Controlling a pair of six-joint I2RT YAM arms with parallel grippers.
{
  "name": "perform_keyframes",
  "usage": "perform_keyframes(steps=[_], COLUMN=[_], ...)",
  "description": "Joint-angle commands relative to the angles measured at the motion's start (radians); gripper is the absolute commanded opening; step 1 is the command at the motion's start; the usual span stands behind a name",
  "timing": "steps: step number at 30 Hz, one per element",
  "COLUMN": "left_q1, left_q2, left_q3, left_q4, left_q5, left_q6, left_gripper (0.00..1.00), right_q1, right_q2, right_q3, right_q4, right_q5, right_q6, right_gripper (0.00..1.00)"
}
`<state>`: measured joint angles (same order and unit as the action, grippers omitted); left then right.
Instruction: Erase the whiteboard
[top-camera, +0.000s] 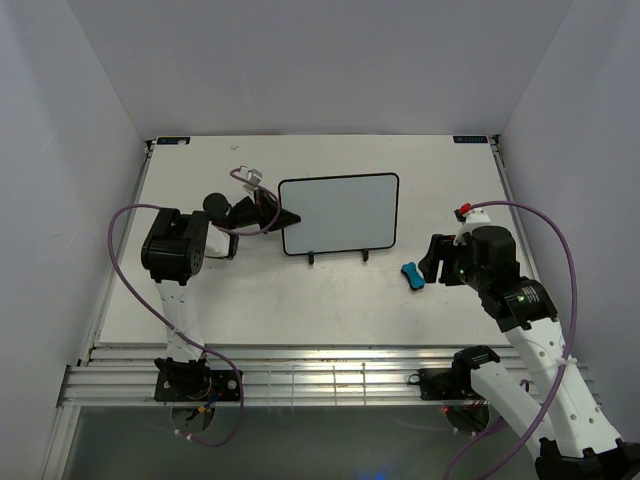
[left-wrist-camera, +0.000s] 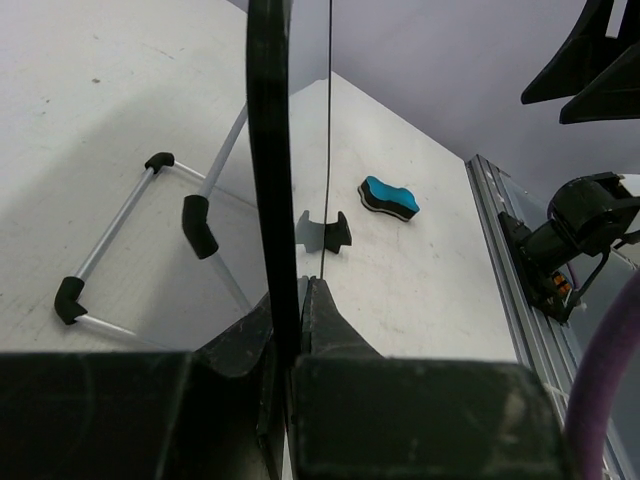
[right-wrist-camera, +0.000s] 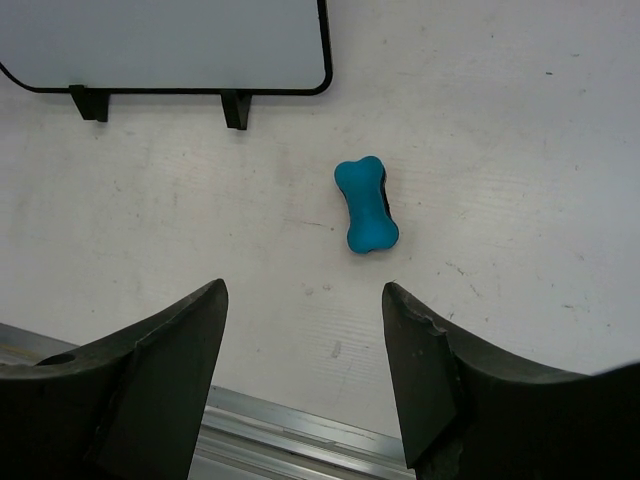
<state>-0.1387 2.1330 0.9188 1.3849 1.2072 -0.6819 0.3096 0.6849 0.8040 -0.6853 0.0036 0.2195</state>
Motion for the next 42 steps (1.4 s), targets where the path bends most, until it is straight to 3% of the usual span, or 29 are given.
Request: perform_keyframes(steps=[1, 9, 10, 11, 12, 13, 27, 38, 42], left_q1=[0.051, 0.048, 0.050, 0.050, 0.050, 0.048, 0.057, 0.136, 0.208], left_q2=[0.065, 0.048, 0.044, 0.042, 0.041, 0.038, -0.034, -0.166, -0.205], left_q3=[-0.002, -0.005, -0.003, -0.003, 0.002, 0.005, -0.052, -0.103, -0.101], left_q4=[0.296, 0.296, 0.295, 0.295, 0.295, 0.293, 0.292, 0.260, 0.230], left_q5=[0.022, -0.041, -0.032, -0.028, -0.023, -0.018, -0.095, -0.141, -0.210], left_q6=[0.110, 0.096, 0.097, 0.096, 0.096, 0.091, 0.117, 0.073, -0.020], left_gripper=[0.00, 0.18, 0.43, 0.44, 0.93, 0.98, 0.98, 0.98, 0.98], right_q1=[-0.001, -0.001, -0.001, 0.000, 0.000, -0.001, 0.000, 0.000, 0.000], right_q2=[-0.013, -0.024, -0.022, -0.022, -0.022, -0.022, -0.013, -0.016, -0.021], right_q3=[0.020, 0.012, 0.014, 0.015, 0.014, 0.012, 0.014, 0.020, 0.005], right_q4=[0.033, 0.044, 0.041, 0.041, 0.041, 0.043, 0.044, 0.055, 0.069], right_q5=[-0.033, -0.033, -0.028, -0.030, -0.030, -0.030, -0.039, -0.010, -0.008], right_q6=[-0.019, -0.026, -0.026, -0.026, -0.025, -0.025, -0.029, -0.035, -0.026], right_gripper=[0.69, 0.71, 0.71, 0.71, 0.71, 0.71, 0.72, 0.77, 0.78])
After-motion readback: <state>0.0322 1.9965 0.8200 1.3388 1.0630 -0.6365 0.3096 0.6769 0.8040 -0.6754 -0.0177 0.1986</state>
